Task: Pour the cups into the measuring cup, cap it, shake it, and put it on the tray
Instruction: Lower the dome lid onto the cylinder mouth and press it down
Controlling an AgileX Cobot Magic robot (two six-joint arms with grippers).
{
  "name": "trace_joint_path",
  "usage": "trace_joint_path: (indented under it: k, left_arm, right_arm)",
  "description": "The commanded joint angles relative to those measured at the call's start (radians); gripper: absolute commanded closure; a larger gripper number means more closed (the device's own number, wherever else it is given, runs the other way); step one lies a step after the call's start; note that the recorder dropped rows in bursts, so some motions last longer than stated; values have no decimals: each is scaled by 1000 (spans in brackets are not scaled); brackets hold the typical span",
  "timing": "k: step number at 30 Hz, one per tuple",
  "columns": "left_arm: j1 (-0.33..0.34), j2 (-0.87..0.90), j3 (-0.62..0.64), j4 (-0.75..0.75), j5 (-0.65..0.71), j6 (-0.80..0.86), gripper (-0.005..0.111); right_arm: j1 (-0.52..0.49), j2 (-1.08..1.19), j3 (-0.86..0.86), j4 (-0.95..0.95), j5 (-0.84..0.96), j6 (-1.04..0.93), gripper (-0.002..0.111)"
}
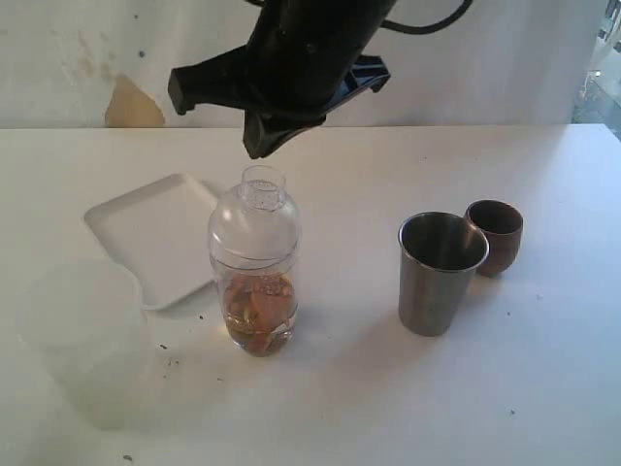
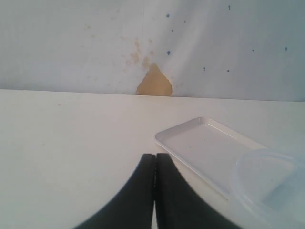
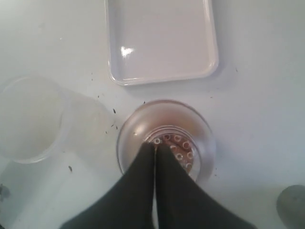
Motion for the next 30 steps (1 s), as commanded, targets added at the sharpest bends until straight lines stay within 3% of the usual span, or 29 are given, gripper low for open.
trace_joint_path:
  k: [1,15,21,30]
  left_arm:
    - [4,-4,3,-5,-7,-3,106]
    - [4,-4,3,-5,-7,-3,106]
    - [4,-4,3,-5,-7,-3,106]
    - [4,-4,3,-5,-7,-3,106]
  right_arm:
    - [32,25,1,-4,-11,-18,108]
    - [40,22,1,-2,-23,-26,108]
    - [40,10,1,-117,-20,4,108]
    - [40,47,1,-85,0,9,108]
